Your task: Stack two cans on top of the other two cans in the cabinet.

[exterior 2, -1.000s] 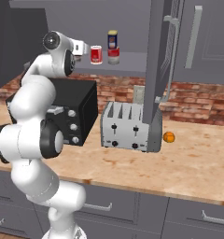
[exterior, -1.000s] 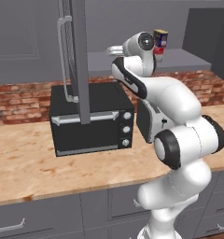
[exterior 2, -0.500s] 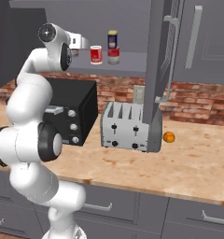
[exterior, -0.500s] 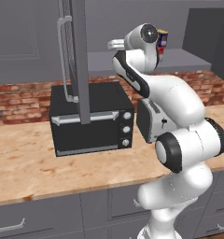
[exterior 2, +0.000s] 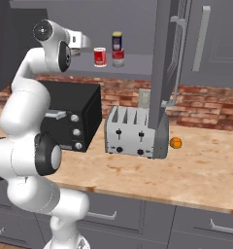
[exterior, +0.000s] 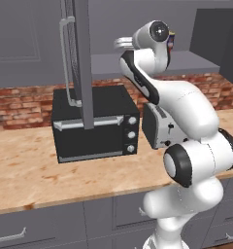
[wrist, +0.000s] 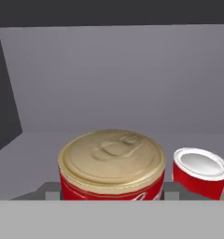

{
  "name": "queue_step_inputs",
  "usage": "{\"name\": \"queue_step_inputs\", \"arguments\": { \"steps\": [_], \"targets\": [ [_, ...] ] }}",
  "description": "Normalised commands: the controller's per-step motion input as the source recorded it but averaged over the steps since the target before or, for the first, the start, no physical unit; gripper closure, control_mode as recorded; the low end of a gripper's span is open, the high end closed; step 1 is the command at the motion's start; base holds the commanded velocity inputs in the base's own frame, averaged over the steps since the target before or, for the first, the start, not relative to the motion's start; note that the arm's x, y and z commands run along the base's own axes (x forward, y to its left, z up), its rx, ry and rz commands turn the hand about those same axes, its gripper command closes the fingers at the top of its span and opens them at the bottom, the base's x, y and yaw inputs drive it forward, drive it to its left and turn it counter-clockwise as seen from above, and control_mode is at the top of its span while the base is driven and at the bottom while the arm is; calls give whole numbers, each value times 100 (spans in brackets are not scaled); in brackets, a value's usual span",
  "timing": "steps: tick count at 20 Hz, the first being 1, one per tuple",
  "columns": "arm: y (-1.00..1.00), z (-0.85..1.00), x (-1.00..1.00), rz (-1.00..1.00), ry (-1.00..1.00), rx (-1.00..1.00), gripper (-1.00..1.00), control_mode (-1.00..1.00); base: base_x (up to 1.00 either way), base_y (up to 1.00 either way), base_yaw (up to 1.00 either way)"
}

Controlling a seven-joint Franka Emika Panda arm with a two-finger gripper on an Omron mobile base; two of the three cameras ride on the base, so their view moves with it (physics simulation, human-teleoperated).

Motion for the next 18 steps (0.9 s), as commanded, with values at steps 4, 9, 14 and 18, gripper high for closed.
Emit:
{"name": "queue_step_inputs", "arguments": {
  "steps": [4,9,14,18],
  "targets": [
    [-14,18,-5,-10,0,-1,100,-100,0,0,0],
    [-16,38,0,-6,0,0,100,-100,0,0,0],
    [-22,28,0,-4,0,0,100,-100,0,0,0],
    [-38,2,0,-1,0,0,100,-100,0,0,0]
  ]
}}
